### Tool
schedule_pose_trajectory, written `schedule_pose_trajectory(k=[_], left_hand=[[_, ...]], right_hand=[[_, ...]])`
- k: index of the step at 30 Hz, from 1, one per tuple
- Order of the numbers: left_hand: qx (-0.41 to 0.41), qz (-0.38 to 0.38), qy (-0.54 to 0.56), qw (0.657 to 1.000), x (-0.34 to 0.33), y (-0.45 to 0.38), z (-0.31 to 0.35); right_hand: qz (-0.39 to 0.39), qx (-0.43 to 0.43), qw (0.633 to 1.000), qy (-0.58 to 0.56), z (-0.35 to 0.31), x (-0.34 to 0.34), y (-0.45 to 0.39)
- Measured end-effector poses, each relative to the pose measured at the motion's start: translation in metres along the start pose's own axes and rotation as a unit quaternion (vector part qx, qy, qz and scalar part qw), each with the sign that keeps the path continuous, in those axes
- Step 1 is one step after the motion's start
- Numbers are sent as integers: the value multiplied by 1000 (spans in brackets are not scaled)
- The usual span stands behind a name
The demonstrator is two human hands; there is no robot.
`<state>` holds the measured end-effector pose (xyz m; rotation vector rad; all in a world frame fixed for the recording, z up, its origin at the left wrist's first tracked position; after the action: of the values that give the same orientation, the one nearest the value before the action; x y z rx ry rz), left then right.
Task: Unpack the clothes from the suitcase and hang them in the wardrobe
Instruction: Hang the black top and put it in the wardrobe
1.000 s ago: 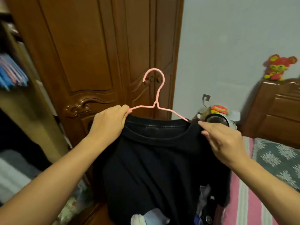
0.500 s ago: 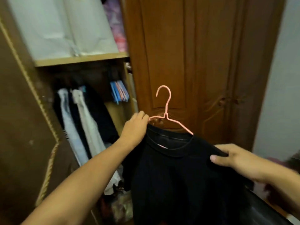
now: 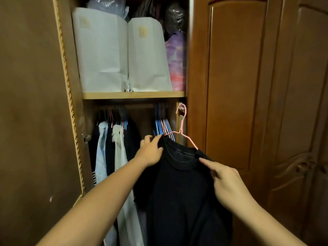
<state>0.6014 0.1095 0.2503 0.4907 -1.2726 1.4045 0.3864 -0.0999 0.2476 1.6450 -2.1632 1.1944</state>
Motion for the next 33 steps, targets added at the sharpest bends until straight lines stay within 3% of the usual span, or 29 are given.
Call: schedule_pose_trajectory(k=[2, 6, 8, 11, 15, 24, 33], left_hand=[[2, 6, -94, 996, -5, -12, -44], [-27, 4, -276, 961, -3, -41, -113], [-16, -22, -314, 949, -8, -56, -143], [24, -52, -313, 948, -20, -66, -181], [15, -17, -297, 955, -26, -66, -191], [13, -25, -239, 971, -11, -77, -191], [16, -40, -214, 976, 1, -72, -190]], right_hand=[[-10, -32, 999, 31, 12, -13, -16], [45, -2, 988, 148, 6, 11, -50], [-10, 10, 983, 184, -11, -1, -74], [-94, 40, 965, 241, -29, -69, -108], [-98, 0, 966, 239, -10, -148, -152], [60, 94, 973, 201, -46, -188, -270], [98, 113, 976, 156, -25, -244, -335]])
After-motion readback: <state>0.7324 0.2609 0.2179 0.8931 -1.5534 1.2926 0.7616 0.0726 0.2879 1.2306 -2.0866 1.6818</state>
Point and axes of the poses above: each hand's wrist, its own y-axis away from the middle knuckle, its own x-axis out of the back of the hand, z = x × y, the point moved 7 cm from there along -y, towards the middle knuckle, and after that the axes turned 4 degrees about -y, right-handed, at the moved point
